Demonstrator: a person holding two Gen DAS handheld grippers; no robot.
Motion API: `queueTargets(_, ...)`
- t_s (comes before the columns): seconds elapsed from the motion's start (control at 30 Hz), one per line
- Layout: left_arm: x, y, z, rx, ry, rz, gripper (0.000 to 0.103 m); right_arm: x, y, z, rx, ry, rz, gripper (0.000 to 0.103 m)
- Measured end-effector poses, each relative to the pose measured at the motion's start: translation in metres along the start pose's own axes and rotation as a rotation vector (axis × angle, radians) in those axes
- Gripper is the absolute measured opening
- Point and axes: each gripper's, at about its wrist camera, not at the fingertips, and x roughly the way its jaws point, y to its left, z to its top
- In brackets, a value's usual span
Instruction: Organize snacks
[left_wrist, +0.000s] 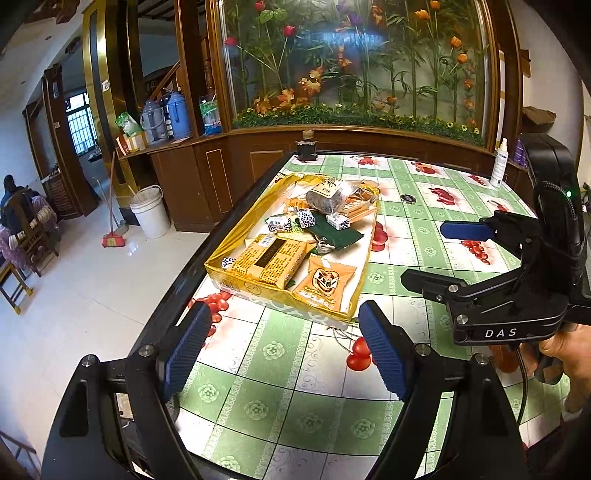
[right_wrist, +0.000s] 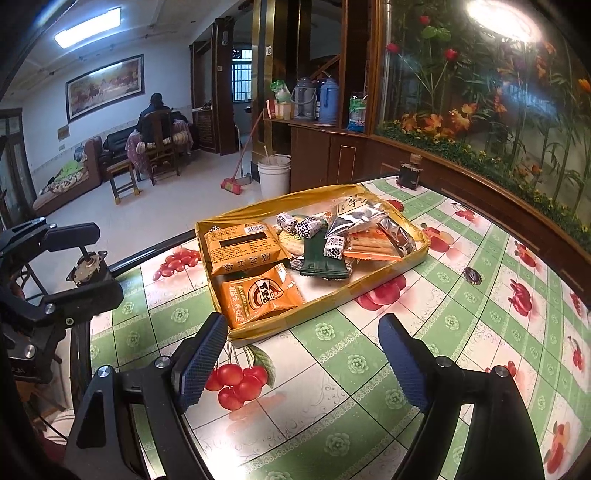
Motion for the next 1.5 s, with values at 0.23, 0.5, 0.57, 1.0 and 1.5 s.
queueTargets(0.23,-0.003,0.0,0.001,-0.002,-0.009,-0.015,0.083,0.006,0.005,-0.001,-0.025,0.018,0.002,0.085)
queueTargets(0.5,-0.005,-0.004,0.004,0.002,-0.016,-0.046,0.082,0.01,0.008,0.0,-0.049,0.031,0.005,0.086)
queueTargets(0.57,-0.004,-0.004,0.005,0.002,-0.013,-0.051,0.083,0.01,0.009,0.0,-0.056,0.034,0.006,0.086)
queueTargets(1.0,-0.003,-0.009,0.007,0.012,-0.001,-0.06,0.083,0.015,0.018,0.001,-0.111,0.046,0.005,0.086)
queueTargets(1.5,-0.002,-0.007,0.011,0.015,-0.001,-0.079,0.082,0.022,0.02,0.01,-0.145,0.053,0.024,0.086)
